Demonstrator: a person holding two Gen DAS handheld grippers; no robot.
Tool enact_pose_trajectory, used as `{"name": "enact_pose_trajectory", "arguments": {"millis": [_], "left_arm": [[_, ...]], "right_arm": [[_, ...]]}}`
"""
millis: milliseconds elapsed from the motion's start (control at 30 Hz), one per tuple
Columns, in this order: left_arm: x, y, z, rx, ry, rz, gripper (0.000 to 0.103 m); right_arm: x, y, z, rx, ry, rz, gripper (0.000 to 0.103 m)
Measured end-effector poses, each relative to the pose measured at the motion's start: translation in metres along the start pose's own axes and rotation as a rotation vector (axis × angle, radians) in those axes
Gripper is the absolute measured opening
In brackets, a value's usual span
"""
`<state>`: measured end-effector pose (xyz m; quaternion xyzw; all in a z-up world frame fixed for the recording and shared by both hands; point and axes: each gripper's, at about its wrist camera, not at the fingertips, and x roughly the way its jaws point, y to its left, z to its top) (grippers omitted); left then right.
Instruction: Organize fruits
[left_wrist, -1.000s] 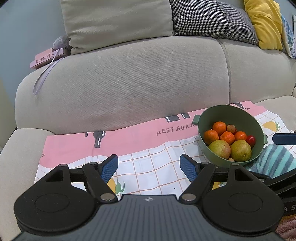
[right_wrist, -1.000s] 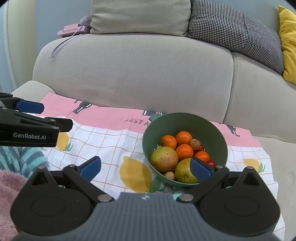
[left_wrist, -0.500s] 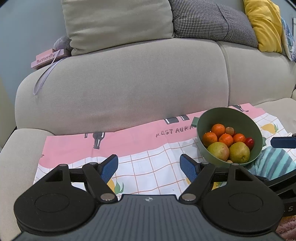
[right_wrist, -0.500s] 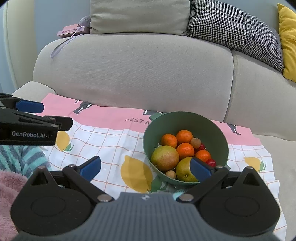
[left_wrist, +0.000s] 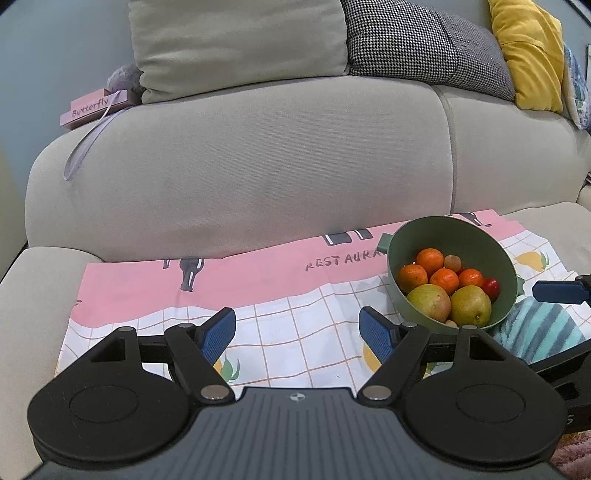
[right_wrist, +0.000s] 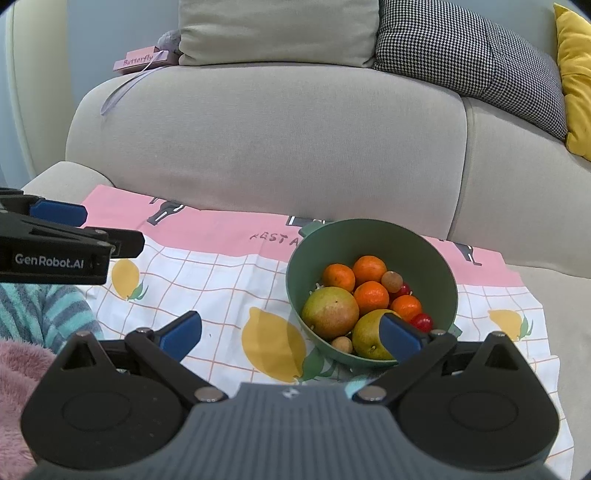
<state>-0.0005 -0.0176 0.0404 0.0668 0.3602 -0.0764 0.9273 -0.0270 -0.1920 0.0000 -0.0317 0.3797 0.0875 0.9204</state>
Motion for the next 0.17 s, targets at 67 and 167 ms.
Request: {"name": "enact_pose_trajectory", "arguments": {"millis": [67,167], "left_arm": [[-0.0003,-0.0001,-0.0001,0.000,-0.002,0.000,0.089],[-0.0003,-0.0005,0.0000,0.000,-0.001,0.001,0.089]], "right_arm": [[0.0003,0.0004,-0.0010,0.001,0.000,0.000,0.099],[0.0004,0.0002,-0.0009,0.001,0.001,0.000,0.099]]}}
